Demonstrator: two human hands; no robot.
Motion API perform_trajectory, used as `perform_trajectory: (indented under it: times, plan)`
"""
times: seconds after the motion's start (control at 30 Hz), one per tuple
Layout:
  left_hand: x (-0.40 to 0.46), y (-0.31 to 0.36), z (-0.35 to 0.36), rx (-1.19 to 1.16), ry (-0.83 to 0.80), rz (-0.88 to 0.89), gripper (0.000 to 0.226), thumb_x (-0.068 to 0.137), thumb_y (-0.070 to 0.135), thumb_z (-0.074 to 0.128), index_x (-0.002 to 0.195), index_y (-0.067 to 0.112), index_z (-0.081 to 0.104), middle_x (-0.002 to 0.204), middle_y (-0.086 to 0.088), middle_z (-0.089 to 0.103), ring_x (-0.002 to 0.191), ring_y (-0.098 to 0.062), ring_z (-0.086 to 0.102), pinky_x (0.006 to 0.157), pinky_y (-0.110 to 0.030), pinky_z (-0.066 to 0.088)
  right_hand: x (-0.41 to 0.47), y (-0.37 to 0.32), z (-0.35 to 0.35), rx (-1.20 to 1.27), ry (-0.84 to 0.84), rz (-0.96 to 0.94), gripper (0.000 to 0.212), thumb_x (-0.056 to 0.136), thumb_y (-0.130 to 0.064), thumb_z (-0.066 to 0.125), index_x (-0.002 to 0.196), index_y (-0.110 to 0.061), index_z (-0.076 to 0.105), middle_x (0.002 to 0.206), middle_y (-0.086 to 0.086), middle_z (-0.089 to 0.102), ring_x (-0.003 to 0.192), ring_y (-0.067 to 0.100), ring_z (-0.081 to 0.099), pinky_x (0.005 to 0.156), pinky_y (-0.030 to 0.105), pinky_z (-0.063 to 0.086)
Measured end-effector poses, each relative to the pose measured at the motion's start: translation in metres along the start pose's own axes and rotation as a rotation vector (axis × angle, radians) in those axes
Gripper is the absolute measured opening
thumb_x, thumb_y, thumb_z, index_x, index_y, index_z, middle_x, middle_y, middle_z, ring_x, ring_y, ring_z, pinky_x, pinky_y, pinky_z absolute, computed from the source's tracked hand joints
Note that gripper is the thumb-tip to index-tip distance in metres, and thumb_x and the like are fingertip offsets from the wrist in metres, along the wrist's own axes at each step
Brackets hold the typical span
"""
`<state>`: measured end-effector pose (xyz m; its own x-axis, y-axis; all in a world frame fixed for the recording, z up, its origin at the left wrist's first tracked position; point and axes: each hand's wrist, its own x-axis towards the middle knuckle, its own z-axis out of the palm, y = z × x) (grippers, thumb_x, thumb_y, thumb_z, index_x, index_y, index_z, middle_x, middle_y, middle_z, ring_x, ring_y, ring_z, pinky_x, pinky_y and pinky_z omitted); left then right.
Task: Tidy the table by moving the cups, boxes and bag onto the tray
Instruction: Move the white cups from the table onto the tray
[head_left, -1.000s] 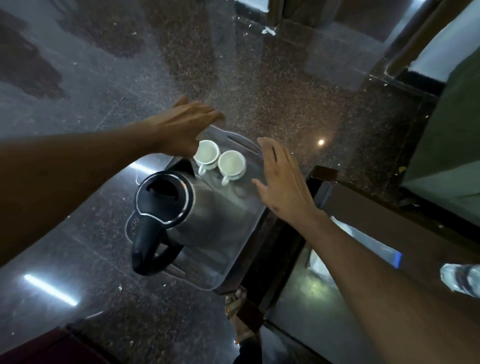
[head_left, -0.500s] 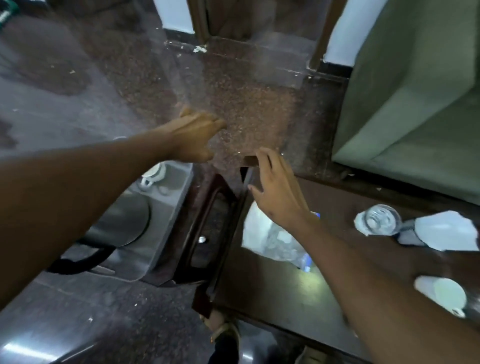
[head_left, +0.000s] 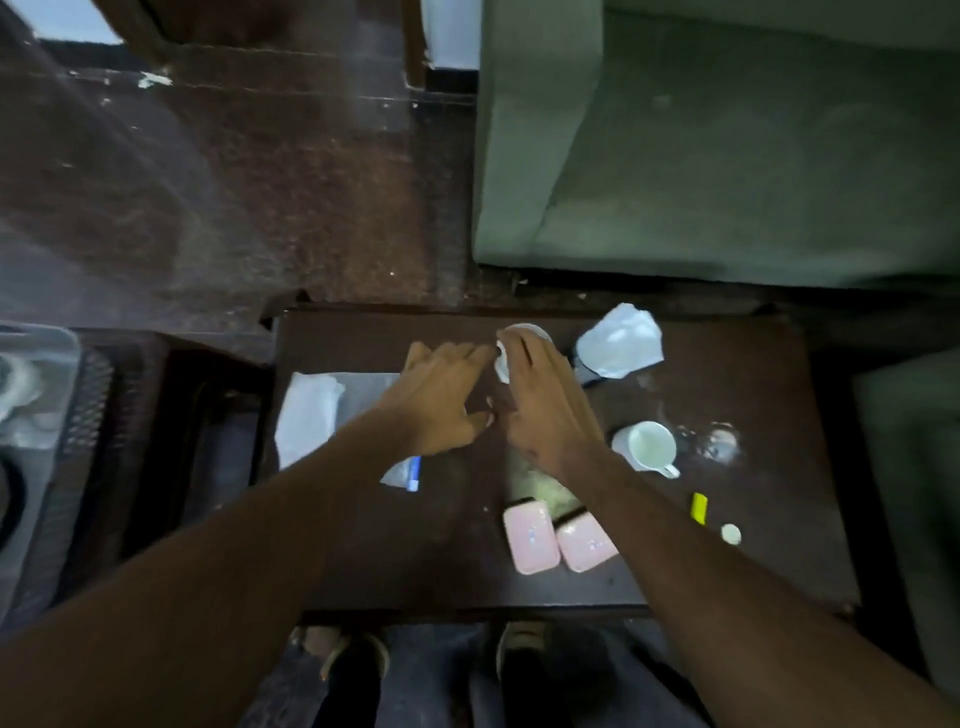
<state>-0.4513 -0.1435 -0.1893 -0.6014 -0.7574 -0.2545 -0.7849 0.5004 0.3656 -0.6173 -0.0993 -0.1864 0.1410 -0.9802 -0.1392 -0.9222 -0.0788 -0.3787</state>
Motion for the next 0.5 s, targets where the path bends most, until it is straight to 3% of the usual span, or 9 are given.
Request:
perform_trajectory:
  times: [0.17,0.33,0.5]
  plan:
    - [0.029,0.062,0.041,-0.041,-0.072,0.046,0.082,0.083,0.045,0.071,0.155,0.026,0.036,0.152,-0.004,0.053,0.138,-0.026,0.048,0.105,-0.043,0.031,-0.049,0.075,-0.003,-0.039,-0.009,0.085,0.068,0.089,-0.023,0.066,0.150,-0.004,0.044,0.149,0.015,0.050,0.135,0.034,0.048,0.114,0.044,0.039]
    - [0.054,0.109,0.077,-0.081,-0.124,0.066,0.084,0.083,0.044,0.074,0.156,0.022,0.039,0.156,-0.001,0.049,0.145,-0.024,0.042,0.118,-0.045,0.026,-0.092,0.138,-0.004,-0.030,0.015,0.176,0.067,0.085,-0.017,0.067,0.147,-0.003,0.046,0.143,0.015,0.052,0.130,0.035,0.050,0.111,0.043,0.042]
    - [0.074,0.153,0.120,-0.153,-0.141,-0.014,0.090,0.080,0.050,0.077,0.155,0.024,0.034,0.150,-0.002,0.049,0.138,-0.028,0.050,0.112,-0.047,0.028,-0.116,0.198,-0.001,-0.041,0.034,0.261,0.062,0.082,-0.002,0.062,0.142,-0.007,0.051,0.135,0.013,0.056,0.121,0.034,0.053,0.105,0.039,0.038]
